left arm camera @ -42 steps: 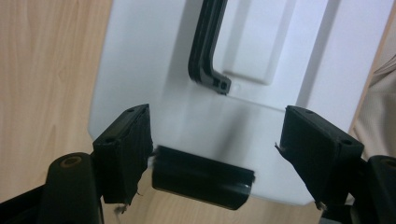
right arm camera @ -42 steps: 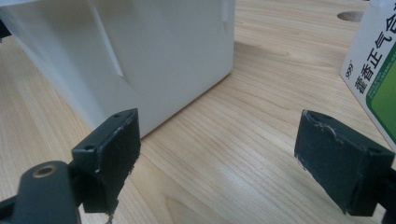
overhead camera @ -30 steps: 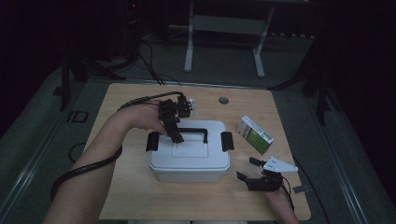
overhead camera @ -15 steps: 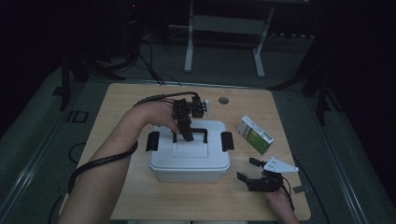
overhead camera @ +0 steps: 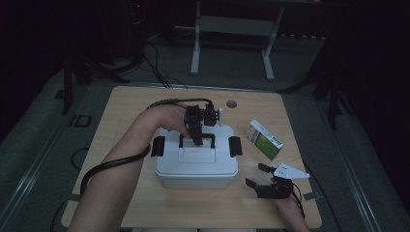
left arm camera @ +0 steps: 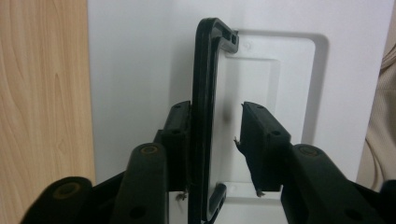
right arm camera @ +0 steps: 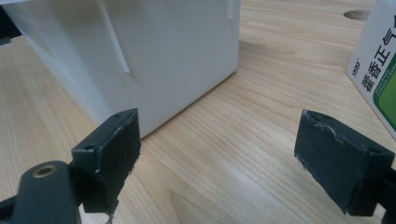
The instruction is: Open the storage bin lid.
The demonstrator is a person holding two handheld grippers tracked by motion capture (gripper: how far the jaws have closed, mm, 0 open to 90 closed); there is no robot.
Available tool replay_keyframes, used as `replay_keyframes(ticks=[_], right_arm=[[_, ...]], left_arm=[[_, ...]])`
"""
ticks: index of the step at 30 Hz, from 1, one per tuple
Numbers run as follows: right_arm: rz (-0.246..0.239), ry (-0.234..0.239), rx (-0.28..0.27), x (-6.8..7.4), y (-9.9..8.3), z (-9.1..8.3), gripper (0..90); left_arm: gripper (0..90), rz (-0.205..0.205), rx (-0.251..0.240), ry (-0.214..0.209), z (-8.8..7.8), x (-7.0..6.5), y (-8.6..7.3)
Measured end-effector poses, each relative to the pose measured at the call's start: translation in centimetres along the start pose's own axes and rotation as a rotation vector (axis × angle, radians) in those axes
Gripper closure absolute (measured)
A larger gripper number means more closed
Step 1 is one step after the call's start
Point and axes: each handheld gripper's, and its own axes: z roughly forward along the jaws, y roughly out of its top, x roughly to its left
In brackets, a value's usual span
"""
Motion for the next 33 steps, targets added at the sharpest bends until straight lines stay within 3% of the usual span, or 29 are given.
replay_keyframes(ticks=[1,5,10,20,33], right_arm=[[0.000,0.001,0.003,0.0,0.0,0.0,14.2],[0.001,0.002,0.002,0.0,0.0,0.0,14.2],[-0.001,0.004,0.003,0.0,0.0,0.0,14.3],[0.004,0.007,0.006,0.0,0.0,0.1,14.3],[0.014,0.011,0.001,-0.1,0.0,0.0,14.3]], left_arm=[[71.6,0.010,0.009,-0.005,0.1,-0.1,0.0],[74.7,0.022,0.040,0.001,0.6,-0.2,0.1],[81.8,0.031,0.019,-0.002,0.6,-0.2,0.2],[83.4,0.032,0.022,-0.028,0.5,-0.2,0.3],[83.6,0.023,0.011,-0.014,-0.4,-0.3,0.1]])
